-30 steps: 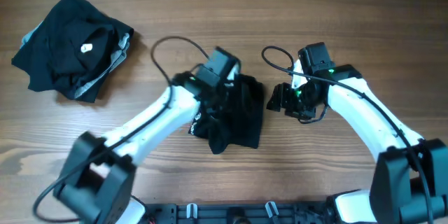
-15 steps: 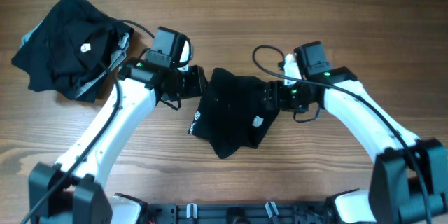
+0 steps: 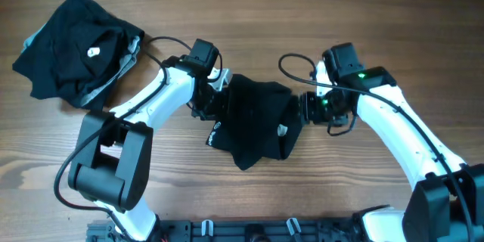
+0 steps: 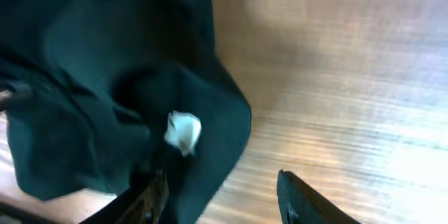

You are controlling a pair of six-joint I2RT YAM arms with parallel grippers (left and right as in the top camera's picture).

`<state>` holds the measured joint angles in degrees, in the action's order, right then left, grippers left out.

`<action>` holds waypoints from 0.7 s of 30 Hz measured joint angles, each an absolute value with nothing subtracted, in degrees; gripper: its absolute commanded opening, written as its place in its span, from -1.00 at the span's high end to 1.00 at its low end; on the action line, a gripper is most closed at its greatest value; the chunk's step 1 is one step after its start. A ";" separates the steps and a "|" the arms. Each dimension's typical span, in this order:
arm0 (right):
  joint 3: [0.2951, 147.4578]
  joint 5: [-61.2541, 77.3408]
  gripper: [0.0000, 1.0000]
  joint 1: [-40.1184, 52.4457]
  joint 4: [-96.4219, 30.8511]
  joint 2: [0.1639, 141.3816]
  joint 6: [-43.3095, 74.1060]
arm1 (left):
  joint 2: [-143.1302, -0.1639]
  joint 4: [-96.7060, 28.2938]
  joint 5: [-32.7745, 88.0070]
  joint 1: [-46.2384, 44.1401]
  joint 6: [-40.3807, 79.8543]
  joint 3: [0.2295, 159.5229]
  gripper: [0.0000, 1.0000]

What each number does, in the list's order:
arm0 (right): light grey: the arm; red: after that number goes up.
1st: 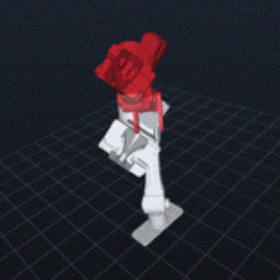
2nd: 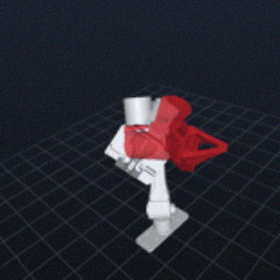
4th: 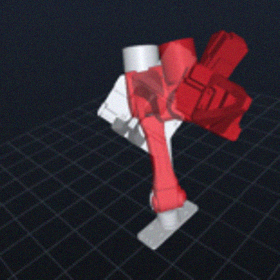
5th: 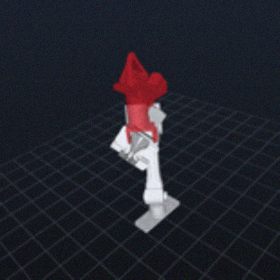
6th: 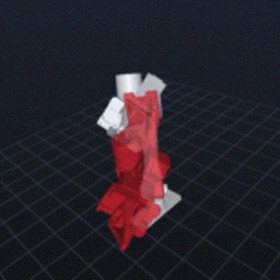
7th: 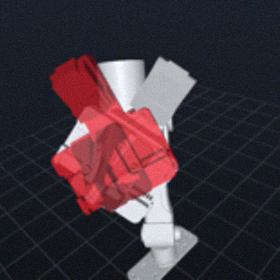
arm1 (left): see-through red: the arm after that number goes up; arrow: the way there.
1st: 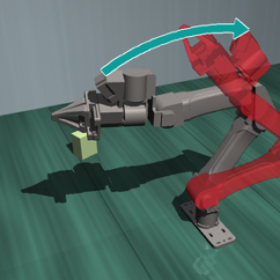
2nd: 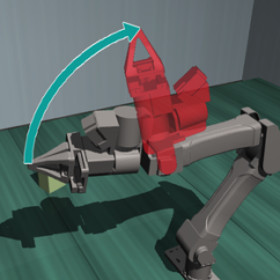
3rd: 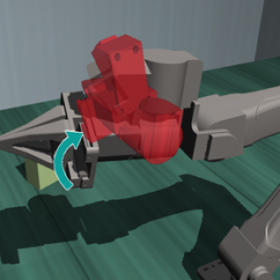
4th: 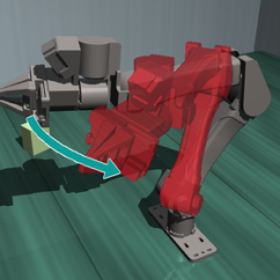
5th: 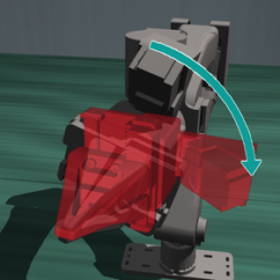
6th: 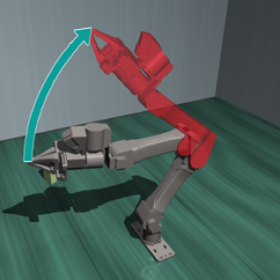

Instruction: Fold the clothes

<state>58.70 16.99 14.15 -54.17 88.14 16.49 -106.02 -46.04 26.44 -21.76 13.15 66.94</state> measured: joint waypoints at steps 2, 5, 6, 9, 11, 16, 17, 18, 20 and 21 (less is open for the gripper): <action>54.24 20.23 -0.13 14.22 -51.16 87.79 16.99 | -106.02 -46.09 26.44 -21.76 13.13 66.94 0.14; 45.93 29.41 -0.05 15.77 -42.74 87.83 19.09 | -106.02 -46.04 26.41 -21.76 13.10 66.94 0.14; 45.10 30.96 0.12 16.34 -41.60 87.83 20.53 | -106.02 -46.06 26.44 -21.76 13.10 66.94 0.14; 42.44 33.82 0.91 19.00 -38.06 87.83 28.40 | -106.02 -46.02 26.44 -21.76 13.10 66.94 0.14; 42.09 34.30 0.92 19.57 -35.55 87.83 31.99 | -106.04 -45.91 26.41 -21.76 13.10 66.94 0.14; 48.88 29.02 0.91 16.25 -38.54 87.77 28.01 | -106.04 -45.87 25.93 -21.76 13.10 66.94 0.13; 51.40 27.75 0.91 16.03 -38.44 87.26 25.71 | -106.04 -45.84 25.74 -21.76 13.10 66.94 0.13; 52.62 26.00 0.91 16.03 -38.26 86.54 24.27 | -106.04 -45.84 25.43 -21.76 13.10 66.94 0.12; 53.04 21.98 0.92 16.05 -38.87 85.91 23.00 | -106.04 -45.84 25.26 -21.76 13.13 66.94 0.11; 53.08 18.98 0.91 16.08 -40.75 85.91 23.03 | -106.04 -45.87 25.12 -21.76 13.13 66.94 0.10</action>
